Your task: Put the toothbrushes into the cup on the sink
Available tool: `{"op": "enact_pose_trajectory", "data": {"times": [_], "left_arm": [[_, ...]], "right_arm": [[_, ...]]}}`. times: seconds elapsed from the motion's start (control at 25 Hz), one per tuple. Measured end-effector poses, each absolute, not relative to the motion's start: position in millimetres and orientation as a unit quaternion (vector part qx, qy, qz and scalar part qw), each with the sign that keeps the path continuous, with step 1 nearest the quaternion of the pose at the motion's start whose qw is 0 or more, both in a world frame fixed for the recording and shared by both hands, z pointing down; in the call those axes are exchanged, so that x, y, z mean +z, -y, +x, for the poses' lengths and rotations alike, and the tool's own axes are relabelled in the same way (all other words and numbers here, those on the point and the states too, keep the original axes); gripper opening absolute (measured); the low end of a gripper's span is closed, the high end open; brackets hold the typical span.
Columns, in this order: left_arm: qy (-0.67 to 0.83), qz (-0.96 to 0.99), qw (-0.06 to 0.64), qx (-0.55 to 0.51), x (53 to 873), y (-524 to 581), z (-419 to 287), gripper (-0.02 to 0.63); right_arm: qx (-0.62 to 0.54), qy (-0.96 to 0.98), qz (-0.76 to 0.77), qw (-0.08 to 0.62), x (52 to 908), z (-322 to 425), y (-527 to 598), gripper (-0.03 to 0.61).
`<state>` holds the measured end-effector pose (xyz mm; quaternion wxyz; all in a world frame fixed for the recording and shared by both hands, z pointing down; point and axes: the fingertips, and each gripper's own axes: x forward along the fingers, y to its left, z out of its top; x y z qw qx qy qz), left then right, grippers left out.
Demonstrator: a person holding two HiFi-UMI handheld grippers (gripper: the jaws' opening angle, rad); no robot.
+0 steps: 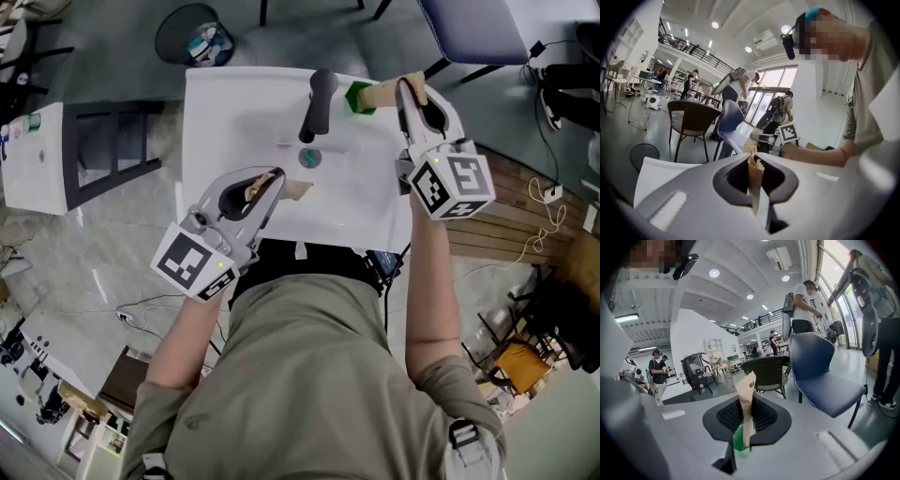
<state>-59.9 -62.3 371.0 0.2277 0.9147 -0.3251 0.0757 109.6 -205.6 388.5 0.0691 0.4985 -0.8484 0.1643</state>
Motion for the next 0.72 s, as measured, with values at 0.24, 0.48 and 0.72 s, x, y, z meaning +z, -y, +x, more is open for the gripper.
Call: {"op": "enact_pose_trajectory", "data": {"times": [0.24,0.48,0.72], "left_arm": [[0.324,0.914,0.233,0.079,378.9,64.3,-62.1,0.008],[0.326,0.912,0.237,0.083,383.1,63.6,-64.0,0.008],[0.325,0.911,0.24,0.085,384.5,60.9,-62.8,0.008]], "right_arm": [[0.162,0.848,0.498,0.081,401.4,105.0,209.6,0.028],[0.162,0.847,0.499,0.086,411.1,104.2,210.0,0.028],[0.151,0.848,0.499,0.099,415.5,100.9,207.1,0.028]]}}
